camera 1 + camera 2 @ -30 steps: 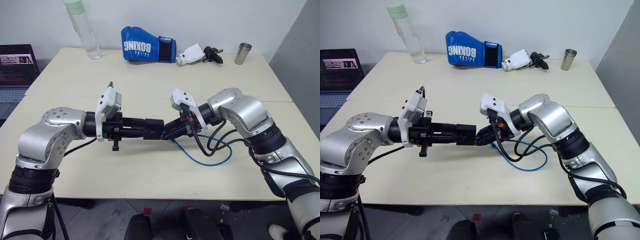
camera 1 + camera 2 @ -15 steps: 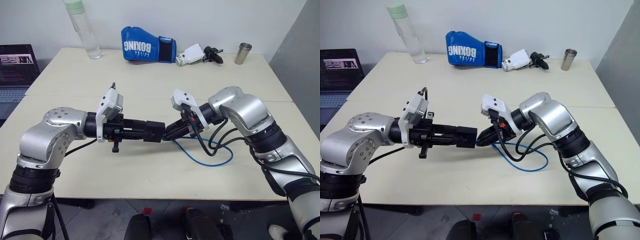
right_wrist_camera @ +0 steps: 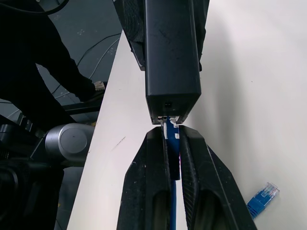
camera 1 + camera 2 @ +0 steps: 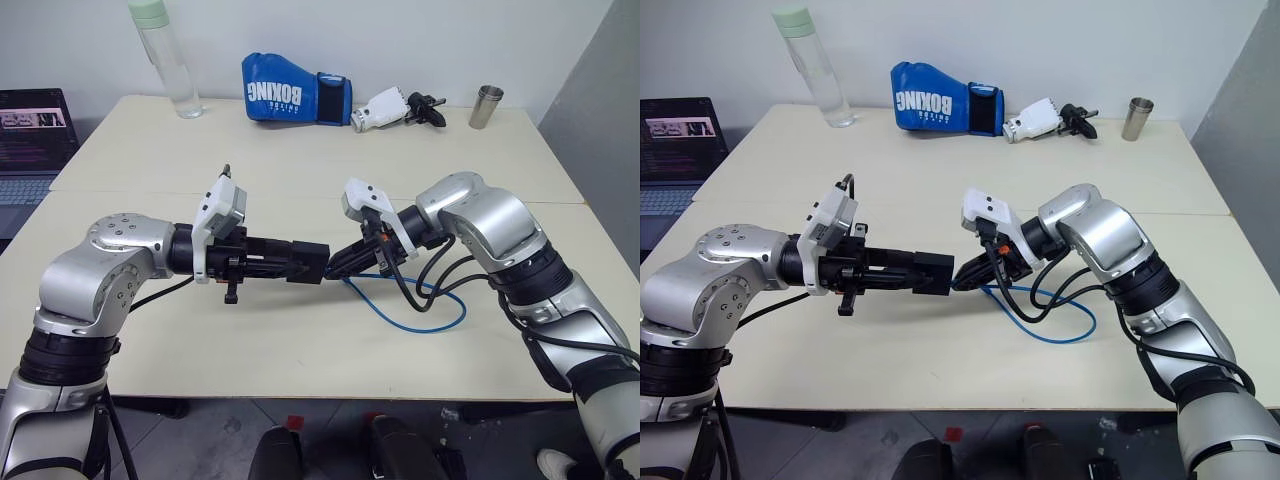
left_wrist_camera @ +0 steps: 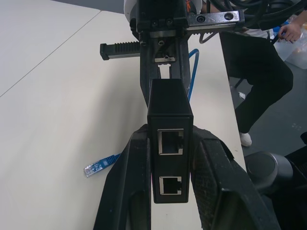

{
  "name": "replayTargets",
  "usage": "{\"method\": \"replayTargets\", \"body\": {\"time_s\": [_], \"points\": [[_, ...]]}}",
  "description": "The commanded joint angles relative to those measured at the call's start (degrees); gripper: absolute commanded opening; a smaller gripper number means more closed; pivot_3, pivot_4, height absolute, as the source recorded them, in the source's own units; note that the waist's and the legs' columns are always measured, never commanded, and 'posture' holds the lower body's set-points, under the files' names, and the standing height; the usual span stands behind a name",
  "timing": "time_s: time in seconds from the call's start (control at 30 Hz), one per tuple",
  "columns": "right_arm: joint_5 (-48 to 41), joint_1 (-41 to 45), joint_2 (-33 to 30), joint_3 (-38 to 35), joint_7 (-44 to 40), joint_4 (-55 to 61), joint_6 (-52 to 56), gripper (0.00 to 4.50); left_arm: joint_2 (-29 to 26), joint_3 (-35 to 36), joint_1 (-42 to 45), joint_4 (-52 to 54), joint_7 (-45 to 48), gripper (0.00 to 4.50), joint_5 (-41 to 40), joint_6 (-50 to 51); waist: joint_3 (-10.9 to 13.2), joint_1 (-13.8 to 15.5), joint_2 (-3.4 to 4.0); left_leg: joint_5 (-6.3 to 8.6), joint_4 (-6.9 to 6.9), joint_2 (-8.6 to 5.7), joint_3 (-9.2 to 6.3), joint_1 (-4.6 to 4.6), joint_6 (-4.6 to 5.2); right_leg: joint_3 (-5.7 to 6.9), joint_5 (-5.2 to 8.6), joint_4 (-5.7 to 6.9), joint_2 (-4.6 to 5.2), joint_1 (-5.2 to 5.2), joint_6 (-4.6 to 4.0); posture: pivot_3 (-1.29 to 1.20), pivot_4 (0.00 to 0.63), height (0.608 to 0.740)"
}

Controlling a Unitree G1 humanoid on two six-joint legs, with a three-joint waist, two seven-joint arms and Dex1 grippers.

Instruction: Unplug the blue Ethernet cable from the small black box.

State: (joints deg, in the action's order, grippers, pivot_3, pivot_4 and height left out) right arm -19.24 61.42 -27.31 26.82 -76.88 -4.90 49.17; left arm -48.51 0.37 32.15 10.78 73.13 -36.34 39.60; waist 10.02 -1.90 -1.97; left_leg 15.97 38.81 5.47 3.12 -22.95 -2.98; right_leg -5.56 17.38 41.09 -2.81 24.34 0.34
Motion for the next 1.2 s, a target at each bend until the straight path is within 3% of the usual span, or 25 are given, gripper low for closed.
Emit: {"method": "replayTargets", "body": {"time_s": [0.03,0.47,0.6,0.8,0.87,1.0,1.2], "points": [[0.0,0.8,-0.7,-1.7,0.4,0.7,-0.2,0.01,-0.3,0.6,1.2,0.9,-0.2,0.78,-0.2,-0.5,0.0,0.0,0.00,0.00,0.00,0.00,0.00,0.00,0.00,0.00,0.00,0.00,0.00,0.00,0.00,0.00,0.150,0.740],[7.0,-10.2,-12.2,-3.1,2.9,-3.6,-10.4,0.01,-2.2,4.2,-2.1,1.7,-2.0,0.78,-1.3,0.1,0.0,0.0,-0.01,0.00,0.00,-0.03,0.06,-0.02,0.00,-0.04,0.00,-0.06,0.03,0.00,0.01,0.00,0.150,0.740],[13.0,-12.2,-14.1,-5.5,10.8,-12.6,-19.1,0.01,-2.5,4.5,-2.8,1.7,-2.6,0.78,-1.2,0.1,0.0,-0.3,0.00,0.00,-0.04,0.00,0.03,-0.01,0.01,-0.05,0.01,-0.06,-0.03,0.01,0.00,0.00,0.150,0.740],[16.3,-14.6,-13.6,-8.1,16.2,-21.8,-24.3,0.01,-1.9,4.0,-2.9,1.8,-3.5,0.78,-1.2,0.2,0.0,-0.3,-0.01,0.00,-0.04,-0.02,0.09,-0.01,0.00,-0.09,0.01,-0.09,0.01,0.01,0.00,0.00,0.150,0.740],[16.9,-14.4,-13.0,-9.0,17.8,-24.4,-24.9,0.71,-1.9,4.0,-2.9,1.8,-3.7,0.78,-1.3,0.3,0.0,-0.3,0.00,0.00,-0.04,-0.01,0.09,-0.01,0.00,-0.10,0.01,-0.09,0.01,0.01,0.00,0.00,0.150,0.740],[16.6,-13.0,-12.5,-11.2,18.5,-27.3,-24.5,1.42,-2.1,4.4,-3.2,1.6,-4.2,0.78,-1.5,0.4,0.0,-0.4,0.00,0.00,-0.03,-0.01,0.08,0.03,-0.01,-0.10,0.00,-0.06,0.00,-0.03,0.00,0.00,0.150,0.740],[15.8,-10.1,-12.4,-13.7,17.9,-29.9,-23.4,2.90,-1.8,5.6,-4.2,1.1,-6.3,0.78,-1.2,0.2,0.0,-0.4,0.00,0.00,-0.02,-0.01,0.09,0.03,-0.01,-0.10,0.00,-0.07,0.01,-0.04,0.01,0.00,0.150,0.740]]}}
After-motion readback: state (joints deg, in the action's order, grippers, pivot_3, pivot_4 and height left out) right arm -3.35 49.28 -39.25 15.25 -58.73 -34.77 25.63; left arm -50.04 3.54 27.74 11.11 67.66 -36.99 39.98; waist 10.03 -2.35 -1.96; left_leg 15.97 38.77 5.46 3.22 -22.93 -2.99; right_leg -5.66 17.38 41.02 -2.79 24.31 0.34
